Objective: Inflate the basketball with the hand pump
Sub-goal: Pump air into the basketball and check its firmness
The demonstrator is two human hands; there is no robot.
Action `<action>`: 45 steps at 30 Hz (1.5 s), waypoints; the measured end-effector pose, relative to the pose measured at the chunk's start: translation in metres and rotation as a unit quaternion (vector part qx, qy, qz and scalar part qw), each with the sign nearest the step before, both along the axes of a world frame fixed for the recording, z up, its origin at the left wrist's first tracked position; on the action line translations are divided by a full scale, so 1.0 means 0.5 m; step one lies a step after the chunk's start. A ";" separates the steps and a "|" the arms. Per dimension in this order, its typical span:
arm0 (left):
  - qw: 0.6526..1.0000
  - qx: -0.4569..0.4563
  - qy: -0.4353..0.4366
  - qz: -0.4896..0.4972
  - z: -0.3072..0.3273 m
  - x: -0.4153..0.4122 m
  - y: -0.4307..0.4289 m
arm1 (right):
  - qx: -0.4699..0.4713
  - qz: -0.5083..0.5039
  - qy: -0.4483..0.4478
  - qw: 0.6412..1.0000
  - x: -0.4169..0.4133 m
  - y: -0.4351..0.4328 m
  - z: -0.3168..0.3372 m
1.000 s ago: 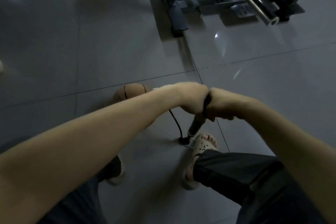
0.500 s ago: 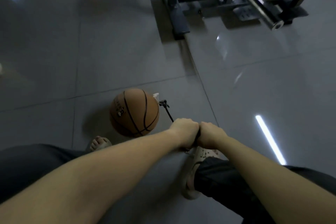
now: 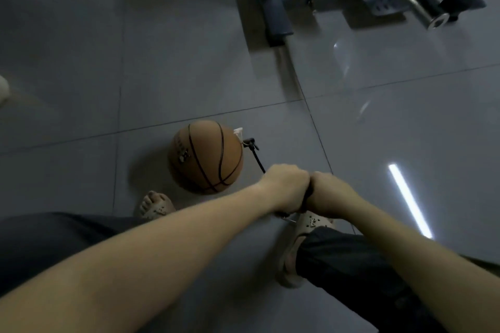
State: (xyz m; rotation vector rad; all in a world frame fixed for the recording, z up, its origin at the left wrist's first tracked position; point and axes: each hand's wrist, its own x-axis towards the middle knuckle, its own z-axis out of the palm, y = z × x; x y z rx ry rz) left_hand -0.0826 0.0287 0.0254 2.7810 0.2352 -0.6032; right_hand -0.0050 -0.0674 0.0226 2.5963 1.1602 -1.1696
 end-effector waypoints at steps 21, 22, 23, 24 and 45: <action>0.999 -0.044 0.031 0.001 0.168 0.048 0.031 | -0.009 -0.004 0.028 1.000 0.045 0.028 0.151; 0.999 -0.019 0.027 0.004 0.123 0.045 0.027 | -0.007 0.003 0.014 1.000 0.040 0.028 0.103; 1.000 -0.002 0.019 0.003 0.085 0.043 0.025 | -0.001 0.003 0.007 1.000 0.042 0.029 0.062; 1.000 0.005 0.011 0.001 0.050 0.039 0.023 | 0.004 -0.001 0.006 1.000 0.043 0.028 0.027; 0.999 -0.038 0.034 -0.014 0.190 0.072 0.027 | 0.006 -0.043 0.051 0.998 0.074 0.022 0.173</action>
